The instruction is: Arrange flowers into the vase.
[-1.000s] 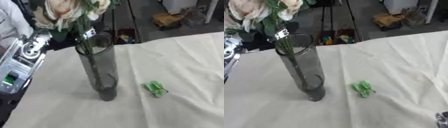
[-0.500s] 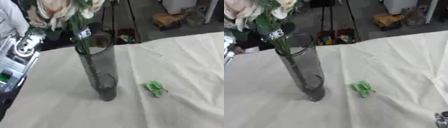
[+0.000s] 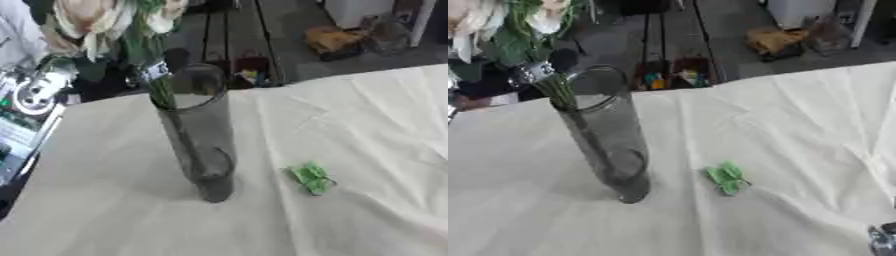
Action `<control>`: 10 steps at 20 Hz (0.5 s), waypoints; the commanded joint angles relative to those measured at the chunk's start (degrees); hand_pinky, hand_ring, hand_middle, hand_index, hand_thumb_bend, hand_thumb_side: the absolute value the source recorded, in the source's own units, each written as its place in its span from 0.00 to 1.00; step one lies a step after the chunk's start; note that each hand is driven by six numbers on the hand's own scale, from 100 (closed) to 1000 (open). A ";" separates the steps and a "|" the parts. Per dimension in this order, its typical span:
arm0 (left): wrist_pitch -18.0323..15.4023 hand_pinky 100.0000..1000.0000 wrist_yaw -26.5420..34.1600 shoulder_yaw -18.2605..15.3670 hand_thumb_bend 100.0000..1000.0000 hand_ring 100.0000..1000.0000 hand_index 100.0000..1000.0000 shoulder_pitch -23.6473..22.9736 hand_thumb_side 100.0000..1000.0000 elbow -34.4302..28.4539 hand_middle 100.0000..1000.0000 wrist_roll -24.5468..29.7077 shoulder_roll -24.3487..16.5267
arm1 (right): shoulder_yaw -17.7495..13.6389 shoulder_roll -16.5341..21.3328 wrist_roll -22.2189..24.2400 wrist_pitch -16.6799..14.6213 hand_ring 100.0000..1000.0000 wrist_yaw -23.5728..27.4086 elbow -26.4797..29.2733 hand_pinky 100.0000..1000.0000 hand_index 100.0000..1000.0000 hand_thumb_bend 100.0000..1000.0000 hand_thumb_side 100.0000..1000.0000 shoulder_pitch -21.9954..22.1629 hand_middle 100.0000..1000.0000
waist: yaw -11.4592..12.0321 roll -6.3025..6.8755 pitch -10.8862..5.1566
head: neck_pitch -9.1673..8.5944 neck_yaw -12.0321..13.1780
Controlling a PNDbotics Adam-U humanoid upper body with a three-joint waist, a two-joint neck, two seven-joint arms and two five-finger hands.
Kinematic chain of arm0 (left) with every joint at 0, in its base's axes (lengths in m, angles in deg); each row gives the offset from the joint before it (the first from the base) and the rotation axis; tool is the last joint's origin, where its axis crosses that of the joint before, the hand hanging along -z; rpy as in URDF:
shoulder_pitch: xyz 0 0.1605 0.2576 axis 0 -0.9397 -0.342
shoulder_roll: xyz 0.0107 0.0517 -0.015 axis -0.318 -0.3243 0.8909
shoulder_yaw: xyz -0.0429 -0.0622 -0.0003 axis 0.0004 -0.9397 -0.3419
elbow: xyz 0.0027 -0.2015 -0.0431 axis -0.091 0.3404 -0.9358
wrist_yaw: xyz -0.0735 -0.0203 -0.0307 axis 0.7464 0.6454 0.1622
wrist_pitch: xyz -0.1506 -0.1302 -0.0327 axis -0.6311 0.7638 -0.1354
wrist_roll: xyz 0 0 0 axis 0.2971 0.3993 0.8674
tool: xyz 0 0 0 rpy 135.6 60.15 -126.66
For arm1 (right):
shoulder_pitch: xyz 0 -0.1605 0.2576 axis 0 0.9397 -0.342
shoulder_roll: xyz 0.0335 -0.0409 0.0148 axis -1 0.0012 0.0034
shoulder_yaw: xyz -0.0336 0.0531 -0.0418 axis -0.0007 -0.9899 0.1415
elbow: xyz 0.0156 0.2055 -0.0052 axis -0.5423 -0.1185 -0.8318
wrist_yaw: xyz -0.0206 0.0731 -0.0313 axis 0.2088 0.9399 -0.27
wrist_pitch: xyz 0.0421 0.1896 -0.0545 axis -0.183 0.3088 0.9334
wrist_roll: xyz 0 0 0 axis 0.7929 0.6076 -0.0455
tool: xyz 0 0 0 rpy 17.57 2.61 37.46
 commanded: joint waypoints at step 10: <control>-0.87 1.00 1.14 -1.59 0.67 1.00 1.00 -0.24 1.00 -0.54 1.00 3.10 -2.94 | -0.41 0.91 0.16 -0.08 0.64 0.20 0.93 0.64 0.66 0.00 0.94 -0.40 0.40 | 0.01 -0.43 -0.83 | -0.81 -0.13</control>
